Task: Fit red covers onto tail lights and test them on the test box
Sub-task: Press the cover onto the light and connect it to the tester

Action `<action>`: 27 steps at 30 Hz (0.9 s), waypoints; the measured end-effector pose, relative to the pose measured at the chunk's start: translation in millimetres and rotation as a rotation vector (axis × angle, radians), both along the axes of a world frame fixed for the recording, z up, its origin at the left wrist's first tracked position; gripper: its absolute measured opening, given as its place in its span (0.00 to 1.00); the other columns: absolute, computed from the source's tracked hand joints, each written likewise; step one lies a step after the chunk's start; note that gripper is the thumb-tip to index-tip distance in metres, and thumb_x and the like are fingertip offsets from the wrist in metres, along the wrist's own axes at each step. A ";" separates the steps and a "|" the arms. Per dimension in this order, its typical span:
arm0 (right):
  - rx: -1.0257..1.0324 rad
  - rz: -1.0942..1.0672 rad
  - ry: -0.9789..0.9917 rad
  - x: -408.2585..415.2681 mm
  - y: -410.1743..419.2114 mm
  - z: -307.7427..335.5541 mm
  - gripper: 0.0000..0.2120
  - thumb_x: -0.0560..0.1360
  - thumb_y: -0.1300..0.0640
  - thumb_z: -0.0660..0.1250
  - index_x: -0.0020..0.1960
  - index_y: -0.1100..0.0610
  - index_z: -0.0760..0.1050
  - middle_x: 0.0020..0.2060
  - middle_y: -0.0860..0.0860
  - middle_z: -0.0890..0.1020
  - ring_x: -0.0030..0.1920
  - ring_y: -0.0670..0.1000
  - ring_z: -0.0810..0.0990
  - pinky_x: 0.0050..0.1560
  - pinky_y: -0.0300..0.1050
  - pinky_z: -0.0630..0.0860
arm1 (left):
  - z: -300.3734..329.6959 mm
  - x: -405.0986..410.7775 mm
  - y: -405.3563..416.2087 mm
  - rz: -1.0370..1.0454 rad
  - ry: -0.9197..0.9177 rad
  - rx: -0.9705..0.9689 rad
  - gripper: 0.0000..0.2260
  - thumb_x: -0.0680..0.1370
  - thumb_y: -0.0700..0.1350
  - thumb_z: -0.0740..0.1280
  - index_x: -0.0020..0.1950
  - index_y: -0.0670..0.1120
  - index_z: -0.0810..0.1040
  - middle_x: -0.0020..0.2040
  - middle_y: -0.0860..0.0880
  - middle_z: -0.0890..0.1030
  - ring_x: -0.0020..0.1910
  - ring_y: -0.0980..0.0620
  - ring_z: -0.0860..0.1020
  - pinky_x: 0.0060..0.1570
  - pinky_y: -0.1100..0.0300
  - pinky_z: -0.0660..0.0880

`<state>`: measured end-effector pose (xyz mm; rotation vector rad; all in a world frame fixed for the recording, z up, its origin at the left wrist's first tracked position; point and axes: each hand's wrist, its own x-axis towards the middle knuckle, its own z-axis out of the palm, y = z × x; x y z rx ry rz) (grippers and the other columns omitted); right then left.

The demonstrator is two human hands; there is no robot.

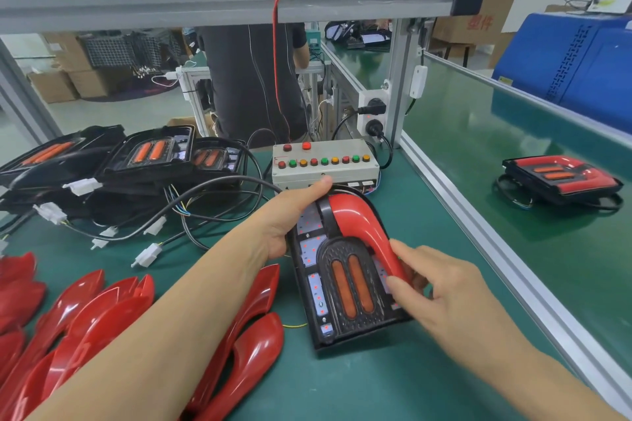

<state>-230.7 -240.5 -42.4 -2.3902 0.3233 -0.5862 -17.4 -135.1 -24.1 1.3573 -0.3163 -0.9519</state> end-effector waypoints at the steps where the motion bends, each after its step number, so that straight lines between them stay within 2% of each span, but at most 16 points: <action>1: 0.027 0.007 0.013 2.0 -2.8 1.6 0.10 0.76 0.53 0.68 0.57 0.46 0.79 0.36 0.45 0.76 0.36 0.47 0.75 0.35 0.32 0.68 | 0.2 -0.5 0.0 -0.007 -0.016 0.007 0.12 0.74 0.53 0.70 0.50 0.46 0.82 0.45 0.44 0.85 0.38 0.49 0.84 0.35 0.58 0.80; 3: 0.106 0.048 0.030 3.6 -5.1 4.4 0.11 0.76 0.55 0.67 0.56 0.45 0.80 0.36 0.46 0.77 0.34 0.45 0.76 0.33 0.30 0.69 | 0.2 -0.9 0.3 -0.020 -0.035 0.010 0.12 0.74 0.53 0.69 0.50 0.46 0.82 0.45 0.44 0.85 0.39 0.49 0.84 0.36 0.58 0.80; 6: 0.212 0.070 0.053 4.6 0.0 4.8 0.11 0.77 0.53 0.66 0.58 0.46 0.79 0.34 0.48 0.76 0.29 0.43 0.73 0.30 0.35 0.72 | -0.4 -0.3 0.0 -0.039 -0.056 0.006 0.13 0.71 0.54 0.70 0.48 0.46 0.83 0.45 0.45 0.85 0.39 0.49 0.84 0.37 0.58 0.80; 10: -0.025 -0.043 0.122 7.4 5.8 3.8 0.16 0.79 0.50 0.62 0.66 0.49 0.73 0.37 0.47 0.73 0.36 0.45 0.71 0.42 0.42 0.71 | -1.8 0.5 2.1 -0.077 -0.115 0.033 0.12 0.67 0.53 0.72 0.43 0.45 0.84 0.44 0.45 0.85 0.39 0.50 0.84 0.38 0.59 0.80; 13: -0.221 -0.120 0.174 5.6 13.2 4.1 0.20 0.79 0.47 0.60 0.71 0.47 0.68 0.40 0.43 0.71 0.42 0.47 0.71 0.44 0.44 0.70 | -1.3 2.6 4.4 -0.082 -0.126 -0.004 0.13 0.66 0.51 0.72 0.47 0.46 0.84 0.47 0.45 0.85 0.41 0.50 0.84 0.43 0.58 0.81; 15: -0.235 -0.162 0.143 3.7 12.2 -0.3 0.23 0.77 0.46 0.62 0.72 0.45 0.66 0.50 0.42 0.71 0.49 0.46 0.71 0.46 0.43 0.69 | 1.9 2.6 4.8 -0.086 -0.123 -0.019 0.14 0.66 0.49 0.73 0.49 0.45 0.83 0.48 0.44 0.85 0.42 0.49 0.84 0.45 0.57 0.81; 16: -0.168 -0.169 0.137 3.4 9.1 -2.9 0.26 0.76 0.45 0.63 0.73 0.44 0.64 0.58 0.41 0.69 0.54 0.44 0.70 0.50 0.42 0.69 | 3.5 2.3 4.7 -0.089 -0.121 -0.023 0.14 0.66 0.48 0.73 0.49 0.45 0.83 0.47 0.44 0.85 0.41 0.50 0.84 0.43 0.58 0.81; 18: 0.212 -0.113 0.226 5.6 2.5 -4.5 0.27 0.76 0.46 0.65 0.73 0.45 0.62 0.66 0.39 0.68 0.60 0.42 0.71 0.59 0.41 0.69 | 5.1 1.3 3.4 -0.096 -0.123 -0.031 0.11 0.68 0.46 0.72 0.48 0.45 0.83 0.45 0.45 0.85 0.39 0.51 0.84 0.39 0.59 0.80; 19: 0.414 -0.042 0.267 7.0 -0.7 -6.2 0.22 0.77 0.48 0.65 0.70 0.46 0.67 0.64 0.42 0.75 0.59 0.46 0.76 0.61 0.44 0.72 | 5.6 0.5 2.4 -0.101 -0.127 -0.029 0.09 0.70 0.46 0.71 0.48 0.45 0.83 0.44 0.45 0.85 0.39 0.51 0.84 0.38 0.60 0.80; 20: 0.498 0.017 0.264 7.9 -3.3 -8.4 0.15 0.77 0.50 0.65 0.63 0.47 0.74 0.58 0.46 0.81 0.55 0.50 0.80 0.60 0.50 0.76 | 6.1 0.0 1.3 -0.106 -0.133 -0.022 0.09 0.71 0.45 0.71 0.49 0.45 0.82 0.43 0.46 0.85 0.38 0.51 0.83 0.37 0.60 0.80; 22: 0.474 0.039 0.221 9.1 -7.0 -9.8 0.07 0.78 0.53 0.65 0.54 0.49 0.79 0.48 0.49 0.85 0.50 0.55 0.82 0.56 0.57 0.77 | 6.4 -0.1 -1.0 -0.116 -0.146 0.003 0.09 0.71 0.46 0.71 0.48 0.44 0.82 0.43 0.46 0.85 0.37 0.51 0.83 0.36 0.61 0.79; 27: 0.554 0.068 0.191 8.5 -8.7 -10.1 0.06 0.77 0.56 0.67 0.52 0.50 0.81 0.46 0.48 0.86 0.49 0.52 0.84 0.59 0.58 0.75 | 5.4 1.8 -4.5 -0.115 -0.132 0.025 0.07 0.71 0.43 0.71 0.44 0.40 0.82 0.38 0.44 0.84 0.33 0.50 0.83 0.34 0.60 0.79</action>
